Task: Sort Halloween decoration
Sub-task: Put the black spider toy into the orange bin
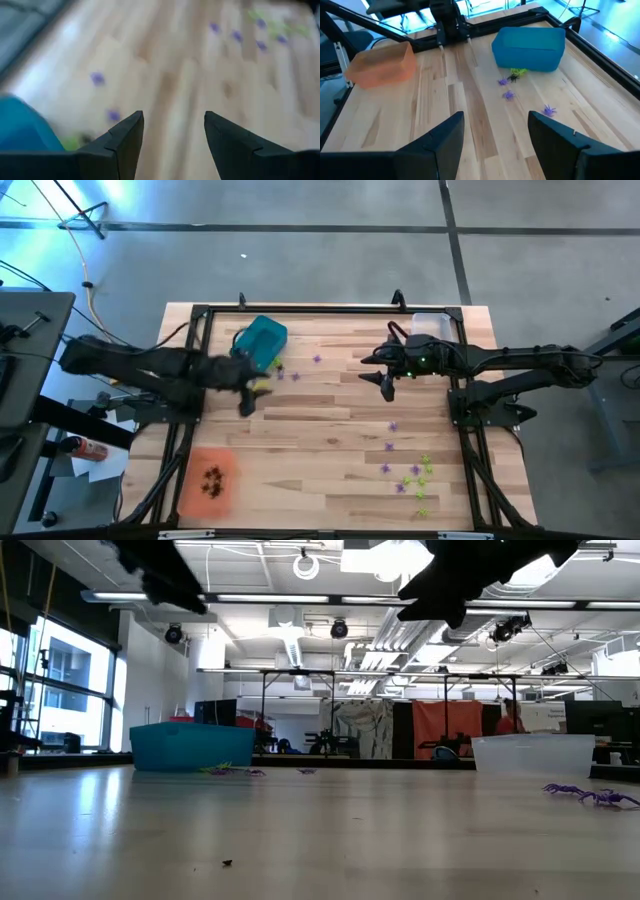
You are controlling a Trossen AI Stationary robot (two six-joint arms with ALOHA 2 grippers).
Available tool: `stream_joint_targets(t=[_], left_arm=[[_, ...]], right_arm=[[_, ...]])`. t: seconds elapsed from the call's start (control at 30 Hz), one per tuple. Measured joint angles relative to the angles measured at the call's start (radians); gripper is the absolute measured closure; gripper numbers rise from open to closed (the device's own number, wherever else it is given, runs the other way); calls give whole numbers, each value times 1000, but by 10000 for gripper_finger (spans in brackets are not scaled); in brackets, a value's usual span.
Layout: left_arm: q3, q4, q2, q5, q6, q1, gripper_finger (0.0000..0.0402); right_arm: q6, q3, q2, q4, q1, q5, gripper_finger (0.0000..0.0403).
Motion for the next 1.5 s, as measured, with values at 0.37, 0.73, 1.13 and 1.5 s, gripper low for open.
stream_joint_targets(t=[0.37, 0.73, 1.13, 1.5], left_arm=[[-167, 569, 82, 130, 121, 197, 204], [-36, 312, 161, 116, 166, 245, 205], [427, -305, 714, 179, 556, 451, 230], [441, -388, 957, 110, 644, 470, 390]], right_arm=[[4, 0, 0, 36, 0, 17, 187], [-3, 0, 0, 33, -1, 26, 187], [18, 1, 66, 41, -12, 49, 187], [86, 1, 94, 42, -12, 56, 187]])
